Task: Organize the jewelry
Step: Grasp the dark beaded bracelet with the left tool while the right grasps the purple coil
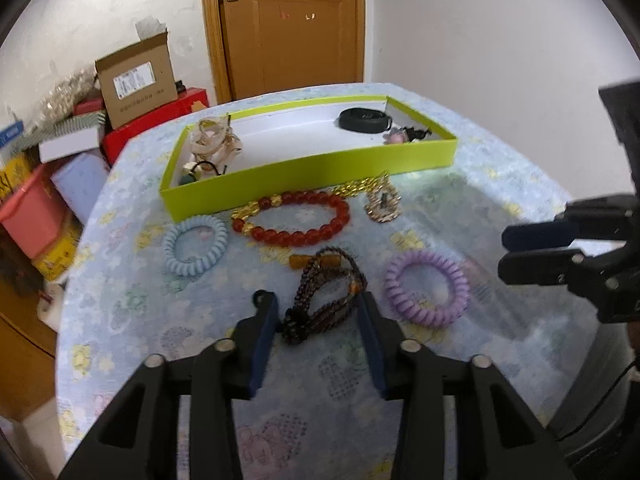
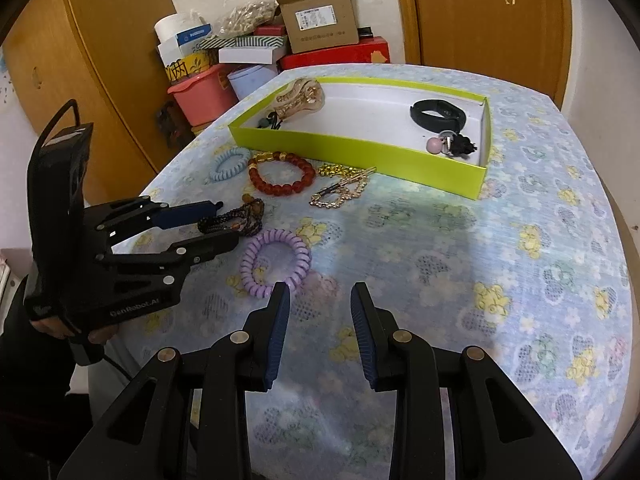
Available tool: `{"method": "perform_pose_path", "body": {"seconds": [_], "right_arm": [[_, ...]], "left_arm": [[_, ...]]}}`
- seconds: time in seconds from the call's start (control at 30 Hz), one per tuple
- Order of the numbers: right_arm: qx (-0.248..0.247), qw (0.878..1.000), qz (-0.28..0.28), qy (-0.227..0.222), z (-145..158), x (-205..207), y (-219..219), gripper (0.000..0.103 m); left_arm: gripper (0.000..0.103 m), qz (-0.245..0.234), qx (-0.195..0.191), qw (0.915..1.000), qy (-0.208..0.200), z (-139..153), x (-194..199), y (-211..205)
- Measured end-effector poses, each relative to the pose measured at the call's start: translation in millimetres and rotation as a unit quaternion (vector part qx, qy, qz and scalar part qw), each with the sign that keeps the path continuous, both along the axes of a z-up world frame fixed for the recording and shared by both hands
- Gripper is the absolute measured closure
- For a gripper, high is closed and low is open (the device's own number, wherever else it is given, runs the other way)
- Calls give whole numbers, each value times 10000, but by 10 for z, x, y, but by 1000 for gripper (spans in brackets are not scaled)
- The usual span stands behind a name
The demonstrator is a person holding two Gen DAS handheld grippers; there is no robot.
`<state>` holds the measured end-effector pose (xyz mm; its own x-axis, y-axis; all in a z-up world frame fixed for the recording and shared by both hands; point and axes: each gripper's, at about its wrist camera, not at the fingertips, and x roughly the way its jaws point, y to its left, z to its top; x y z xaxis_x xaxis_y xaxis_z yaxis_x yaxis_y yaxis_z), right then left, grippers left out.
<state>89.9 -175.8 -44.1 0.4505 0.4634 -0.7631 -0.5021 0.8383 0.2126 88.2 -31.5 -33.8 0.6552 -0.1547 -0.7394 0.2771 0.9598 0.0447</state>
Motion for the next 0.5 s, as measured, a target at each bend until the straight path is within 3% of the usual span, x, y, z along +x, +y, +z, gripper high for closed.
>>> {"method": "perform_pose_path", "body": {"seconds": [0.13, 0.27, 0.5], "right_arm": [[-28, 10000, 66, -2, -23, 46, 89, 70], [-106, 9998, 155, -10, -69, 124, 199, 70], [-318, 9983, 460, -134, -140, 233, 417, 70]], "left_arm": [[80, 161, 72, 9998, -19, 5, 1, 24], [86, 294, 0, 9996, -37, 15, -9, 61], [88, 616, -370, 9974, -14, 32, -51, 180]]}}
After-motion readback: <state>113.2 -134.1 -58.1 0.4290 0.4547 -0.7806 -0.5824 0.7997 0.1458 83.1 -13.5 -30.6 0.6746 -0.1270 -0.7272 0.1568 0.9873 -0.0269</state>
